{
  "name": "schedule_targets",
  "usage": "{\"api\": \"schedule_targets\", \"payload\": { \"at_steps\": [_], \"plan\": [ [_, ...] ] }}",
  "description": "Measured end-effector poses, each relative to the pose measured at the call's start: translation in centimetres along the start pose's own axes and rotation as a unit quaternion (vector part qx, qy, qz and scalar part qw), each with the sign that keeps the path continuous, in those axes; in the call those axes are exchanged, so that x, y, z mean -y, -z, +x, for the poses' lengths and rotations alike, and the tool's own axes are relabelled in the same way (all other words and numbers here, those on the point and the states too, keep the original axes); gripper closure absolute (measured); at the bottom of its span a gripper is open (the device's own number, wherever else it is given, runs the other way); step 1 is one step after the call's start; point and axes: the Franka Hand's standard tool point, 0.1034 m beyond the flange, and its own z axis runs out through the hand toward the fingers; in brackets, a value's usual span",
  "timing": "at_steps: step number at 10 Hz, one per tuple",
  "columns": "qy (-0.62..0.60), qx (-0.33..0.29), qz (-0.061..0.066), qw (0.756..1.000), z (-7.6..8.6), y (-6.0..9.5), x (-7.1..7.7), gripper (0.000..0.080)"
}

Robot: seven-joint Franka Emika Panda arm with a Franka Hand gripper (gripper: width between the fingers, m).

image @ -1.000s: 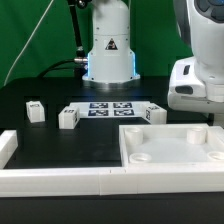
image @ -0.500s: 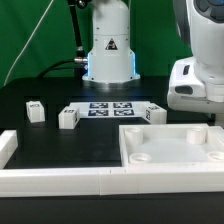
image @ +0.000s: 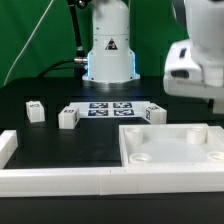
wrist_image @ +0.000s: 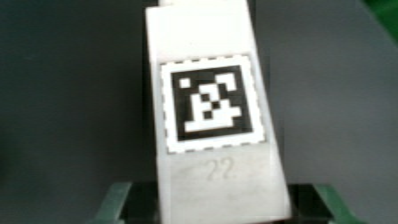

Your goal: Assemble one leg

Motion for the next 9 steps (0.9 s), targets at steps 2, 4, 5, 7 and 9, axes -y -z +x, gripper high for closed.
{"api": "schedule_targets", "payload": {
  "at_steps": [2, 4, 5, 7, 9],
  "plan": [
    [0.000, -0.008, 0.002, 1.000, 0.1, 0.5, -0.1, 0.0505],
    [0.003, -0.067, 0.013, 0.998, 0.8, 0.9, 0.6, 0.0505],
    [0.004, -0.117, 0.020, 0.993, 0.7, 0.9, 0.9, 0.0505],
    [0.082, -0.230, -0.033, 0.969, 2.0, 2.6, -0.3, 0.0505],
    [0.142, -0.300, -0.044, 0.942, 2.1, 5.4, -0.7, 0.0505]
  ]
}}
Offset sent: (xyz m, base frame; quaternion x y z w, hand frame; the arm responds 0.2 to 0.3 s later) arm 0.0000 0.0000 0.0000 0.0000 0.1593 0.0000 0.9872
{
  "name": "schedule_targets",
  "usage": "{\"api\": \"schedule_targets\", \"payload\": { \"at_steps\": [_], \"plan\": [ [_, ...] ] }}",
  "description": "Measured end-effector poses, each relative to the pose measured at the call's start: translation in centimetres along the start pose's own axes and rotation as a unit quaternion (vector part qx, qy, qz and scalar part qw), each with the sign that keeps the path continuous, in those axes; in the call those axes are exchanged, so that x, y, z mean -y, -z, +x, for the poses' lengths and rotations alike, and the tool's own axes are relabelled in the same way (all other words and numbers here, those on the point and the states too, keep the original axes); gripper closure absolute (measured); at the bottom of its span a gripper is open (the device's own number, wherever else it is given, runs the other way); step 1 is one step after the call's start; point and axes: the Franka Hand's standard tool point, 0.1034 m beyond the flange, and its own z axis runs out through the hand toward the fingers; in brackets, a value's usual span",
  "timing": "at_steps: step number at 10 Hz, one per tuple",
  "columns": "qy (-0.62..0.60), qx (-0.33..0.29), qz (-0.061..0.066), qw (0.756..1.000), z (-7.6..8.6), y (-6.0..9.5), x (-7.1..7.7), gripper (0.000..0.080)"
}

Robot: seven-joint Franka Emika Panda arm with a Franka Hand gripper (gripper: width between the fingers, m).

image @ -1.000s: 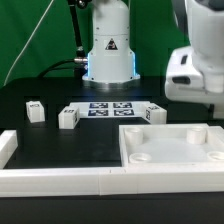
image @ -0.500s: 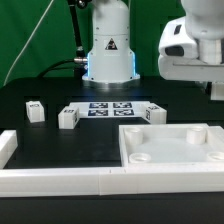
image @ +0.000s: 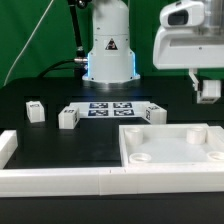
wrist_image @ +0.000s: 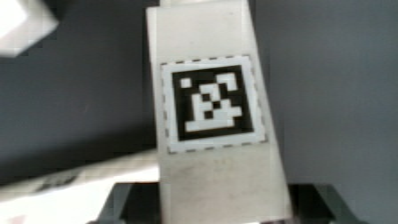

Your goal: Assemble one leg

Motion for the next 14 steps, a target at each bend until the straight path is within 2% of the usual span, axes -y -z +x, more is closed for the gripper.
{"api": "schedule_targets", "payload": {
  "at_steps": [2, 3, 4, 5, 6, 7, 8, 10, 11, 14],
  "plan": [
    [0.059, -0.081, 0.000, 0.995, 1.3, 1.5, 0.2, 0.0505],
    [0.066, -0.122, 0.014, 0.990, 1.7, 1.8, 0.9, 0.0505],
    [0.065, -0.164, 0.034, 0.984, 1.3, 1.6, 1.5, 0.0505],
    [0.068, -0.191, 0.048, 0.978, 0.9, 1.5, 2.0, 0.0505],
    [0.072, -0.238, 0.072, 0.966, 0.7, 1.7, 3.0, 0.0505],
    [0.076, -0.271, 0.084, 0.956, 0.5, 1.4, 3.3, 0.0505],
    [0.112, -0.286, 0.073, 0.949, 1.3, 1.2, 3.1, 0.0505],
    [0.143, -0.296, 0.055, 0.943, 3.5, 2.5, 2.3, 0.0505],
    [0.145, -0.301, 0.051, 0.941, 4.2, 2.8, 1.9, 0.0505],
    [0.144, -0.297, 0.051, 0.942, 3.9, 2.5, 2.0, 0.0505]
  ]
}}
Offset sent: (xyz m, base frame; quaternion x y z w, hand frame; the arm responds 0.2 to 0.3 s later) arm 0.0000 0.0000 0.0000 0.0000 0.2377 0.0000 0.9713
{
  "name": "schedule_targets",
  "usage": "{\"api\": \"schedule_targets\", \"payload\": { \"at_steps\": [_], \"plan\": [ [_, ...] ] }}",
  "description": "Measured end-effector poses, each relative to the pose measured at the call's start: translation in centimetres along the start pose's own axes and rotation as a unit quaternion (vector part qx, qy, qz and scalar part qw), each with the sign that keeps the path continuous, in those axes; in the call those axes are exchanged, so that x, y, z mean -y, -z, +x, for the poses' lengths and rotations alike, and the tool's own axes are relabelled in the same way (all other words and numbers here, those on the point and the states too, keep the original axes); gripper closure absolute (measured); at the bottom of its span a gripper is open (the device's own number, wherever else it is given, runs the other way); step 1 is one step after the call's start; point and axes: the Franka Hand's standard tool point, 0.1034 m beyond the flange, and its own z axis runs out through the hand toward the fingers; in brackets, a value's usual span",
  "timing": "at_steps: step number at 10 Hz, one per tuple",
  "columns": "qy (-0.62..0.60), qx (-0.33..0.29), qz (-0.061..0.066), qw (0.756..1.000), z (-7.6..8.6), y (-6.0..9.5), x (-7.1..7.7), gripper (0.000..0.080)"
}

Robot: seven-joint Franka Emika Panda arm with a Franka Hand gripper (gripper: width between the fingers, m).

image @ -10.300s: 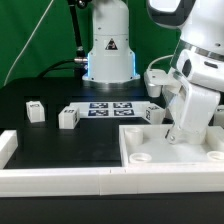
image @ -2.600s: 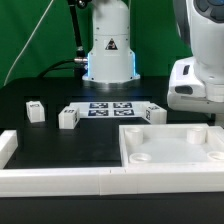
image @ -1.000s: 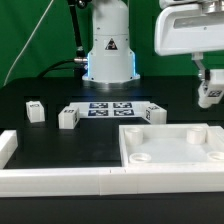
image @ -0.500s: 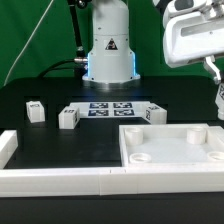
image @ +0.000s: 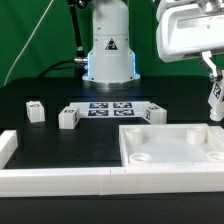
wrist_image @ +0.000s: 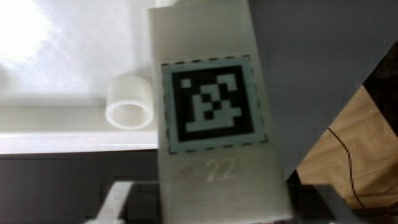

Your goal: Assemble one leg

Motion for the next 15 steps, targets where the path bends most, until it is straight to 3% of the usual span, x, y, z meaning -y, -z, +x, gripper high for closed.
{"api": "schedule_targets", "payload": {
  "at_steps": [2, 4, 7, 8, 12, 15],
  "plan": [
    [0.007, 0.000, -0.002, 1.000, 0.1, -0.1, -0.4, 0.0505],
    [0.059, -0.014, -0.017, 0.998, 2.8, -1.0, -3.5, 0.0505],
    [0.077, -0.018, -0.025, 0.997, 6.5, -2.8, -5.4, 0.0505],
    [0.074, -0.012, -0.024, 0.997, 7.0, -3.0, -5.3, 0.0505],
    [0.073, -0.012, -0.025, 0.997, 6.1, -3.6, -5.3, 0.0505],
    [0.076, -0.040, -0.022, 0.996, 7.3, -4.2, -4.5, 0.0505]
  ]
}}
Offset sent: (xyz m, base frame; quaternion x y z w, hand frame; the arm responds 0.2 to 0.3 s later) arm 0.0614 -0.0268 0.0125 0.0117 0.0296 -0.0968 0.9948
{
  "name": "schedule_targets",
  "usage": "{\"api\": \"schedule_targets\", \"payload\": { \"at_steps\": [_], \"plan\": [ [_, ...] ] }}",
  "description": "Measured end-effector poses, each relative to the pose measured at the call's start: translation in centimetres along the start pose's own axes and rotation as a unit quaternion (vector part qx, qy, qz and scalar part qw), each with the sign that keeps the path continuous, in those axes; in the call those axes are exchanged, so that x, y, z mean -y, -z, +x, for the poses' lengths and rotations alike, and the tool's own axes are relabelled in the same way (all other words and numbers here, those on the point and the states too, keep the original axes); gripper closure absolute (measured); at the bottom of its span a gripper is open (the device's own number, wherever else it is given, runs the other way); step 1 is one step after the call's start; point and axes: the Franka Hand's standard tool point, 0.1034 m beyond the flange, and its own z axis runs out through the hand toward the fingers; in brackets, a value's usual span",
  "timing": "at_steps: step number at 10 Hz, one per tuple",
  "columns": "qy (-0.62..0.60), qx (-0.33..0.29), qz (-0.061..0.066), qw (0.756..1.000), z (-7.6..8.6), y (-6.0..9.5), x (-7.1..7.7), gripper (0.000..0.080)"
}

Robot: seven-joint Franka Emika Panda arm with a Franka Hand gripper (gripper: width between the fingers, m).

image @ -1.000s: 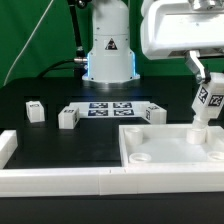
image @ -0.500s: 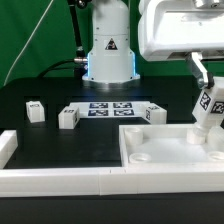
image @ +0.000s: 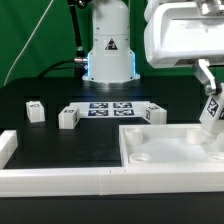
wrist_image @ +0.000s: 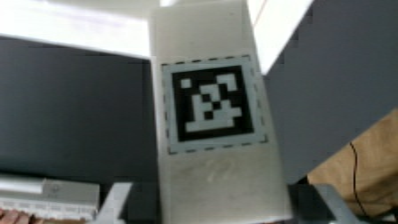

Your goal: Assemble one leg

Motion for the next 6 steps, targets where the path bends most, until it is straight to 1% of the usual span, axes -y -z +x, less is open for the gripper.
{"api": "schedule_targets", "payload": {
  "at_steps": [1, 2, 3, 4, 6],
  "plan": [
    [0.000, -0.007, -0.002, 1.000, -0.24, -0.48, -0.01, 0.0505],
    [0.000, 0.004, 0.001, 1.000, -0.12, -0.75, 0.06, 0.0505],
    [0.000, 0.003, 0.000, 1.000, -0.10, -0.84, -0.06, 0.0505],
    [0.000, 0.007, 0.001, 1.000, -0.54, -1.16, 0.11, 0.0505],
    [-0.003, 0.008, 0.003, 1.000, -0.89, -1.43, 0.74, 0.0504]
  ]
}}
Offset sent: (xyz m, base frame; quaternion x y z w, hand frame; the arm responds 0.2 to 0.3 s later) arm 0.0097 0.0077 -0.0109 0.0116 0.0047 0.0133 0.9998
